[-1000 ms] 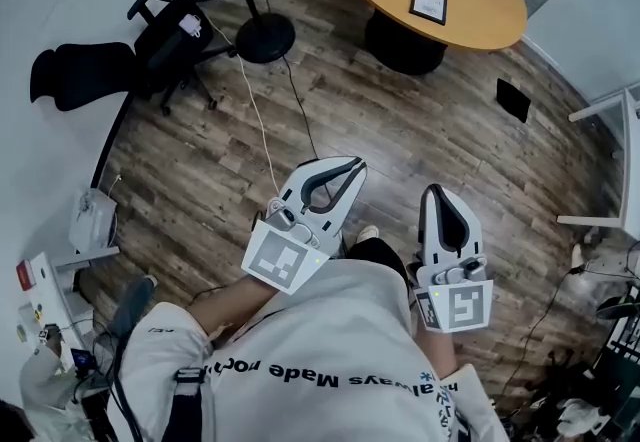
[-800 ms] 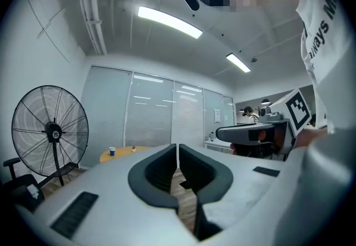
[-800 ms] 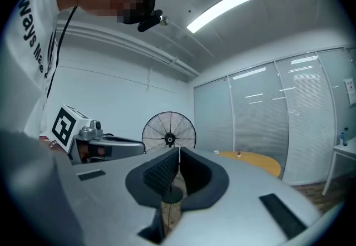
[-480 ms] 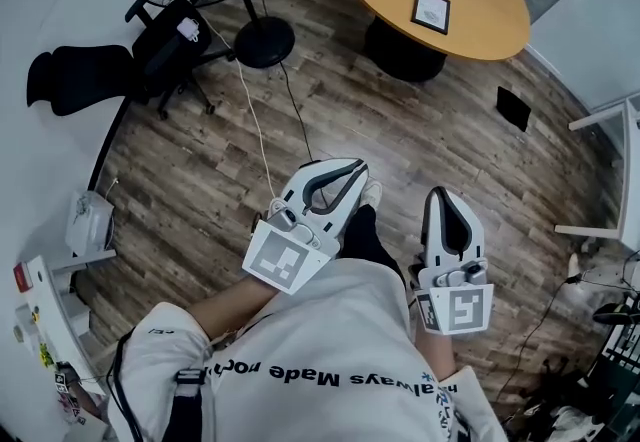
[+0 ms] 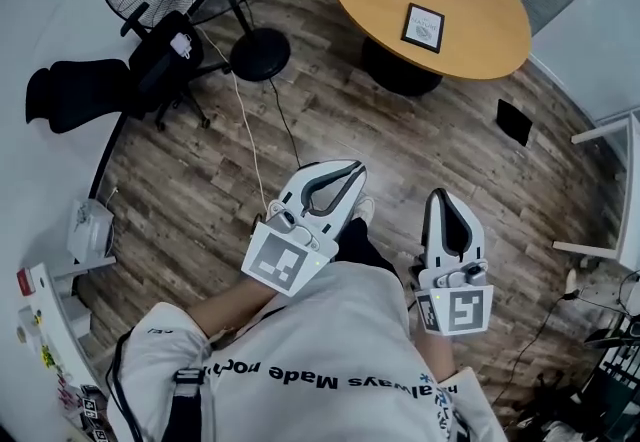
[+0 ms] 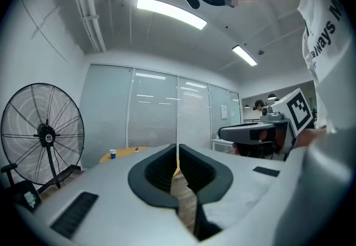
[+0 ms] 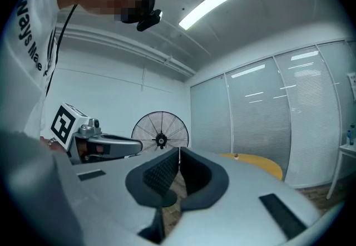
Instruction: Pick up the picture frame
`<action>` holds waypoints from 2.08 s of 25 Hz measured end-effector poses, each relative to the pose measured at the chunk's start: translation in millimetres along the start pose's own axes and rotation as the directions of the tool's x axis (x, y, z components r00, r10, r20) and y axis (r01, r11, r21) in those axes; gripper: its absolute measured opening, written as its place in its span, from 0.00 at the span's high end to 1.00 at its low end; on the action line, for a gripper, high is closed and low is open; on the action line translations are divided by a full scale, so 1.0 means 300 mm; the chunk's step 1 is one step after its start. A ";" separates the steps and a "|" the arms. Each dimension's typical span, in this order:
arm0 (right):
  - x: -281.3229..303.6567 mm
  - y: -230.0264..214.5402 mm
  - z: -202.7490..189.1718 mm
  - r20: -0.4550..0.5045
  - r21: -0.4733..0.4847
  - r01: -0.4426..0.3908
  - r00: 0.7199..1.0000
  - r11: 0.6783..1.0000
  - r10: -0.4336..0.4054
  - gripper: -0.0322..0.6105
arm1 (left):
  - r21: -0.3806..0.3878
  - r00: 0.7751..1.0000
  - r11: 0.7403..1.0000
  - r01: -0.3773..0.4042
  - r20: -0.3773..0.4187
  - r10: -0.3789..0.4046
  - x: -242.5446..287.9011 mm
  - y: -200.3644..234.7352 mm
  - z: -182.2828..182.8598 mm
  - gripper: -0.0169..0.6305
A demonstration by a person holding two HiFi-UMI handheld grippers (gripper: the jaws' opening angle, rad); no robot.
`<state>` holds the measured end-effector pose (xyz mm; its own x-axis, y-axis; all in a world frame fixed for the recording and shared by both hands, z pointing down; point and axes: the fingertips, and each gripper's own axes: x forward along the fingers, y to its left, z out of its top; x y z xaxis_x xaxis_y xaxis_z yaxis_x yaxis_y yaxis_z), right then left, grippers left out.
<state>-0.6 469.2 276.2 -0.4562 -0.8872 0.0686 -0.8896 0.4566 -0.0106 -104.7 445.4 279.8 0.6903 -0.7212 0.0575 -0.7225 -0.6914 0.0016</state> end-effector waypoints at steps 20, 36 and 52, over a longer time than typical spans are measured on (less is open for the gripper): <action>0.282 -0.626 -0.034 -0.021 0.042 -0.023 0.999 0.999 0.024 0.90 | -0.014 0.998 0.999 -0.030 -0.046 0.029 0.674 0.063 -0.001 0.92; 0.410 -0.783 -0.027 -0.021 0.046 -0.035 0.999 0.998 0.036 0.90 | -0.013 0.997 0.998 -0.067 -0.046 0.066 0.868 0.158 0.007 0.92; 0.593 -0.830 -0.021 -0.027 0.015 -0.011 1.000 1.000 0.012 0.90 | -0.014 0.999 0.999 -0.043 -0.023 0.042 0.990 0.318 0.000 0.92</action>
<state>139.9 198.0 297.4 -0.4658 -0.8797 0.0955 -0.8846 0.4656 -0.0261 31.4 165.3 297.0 0.6581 -0.7486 0.0806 -0.7517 -0.6594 0.0134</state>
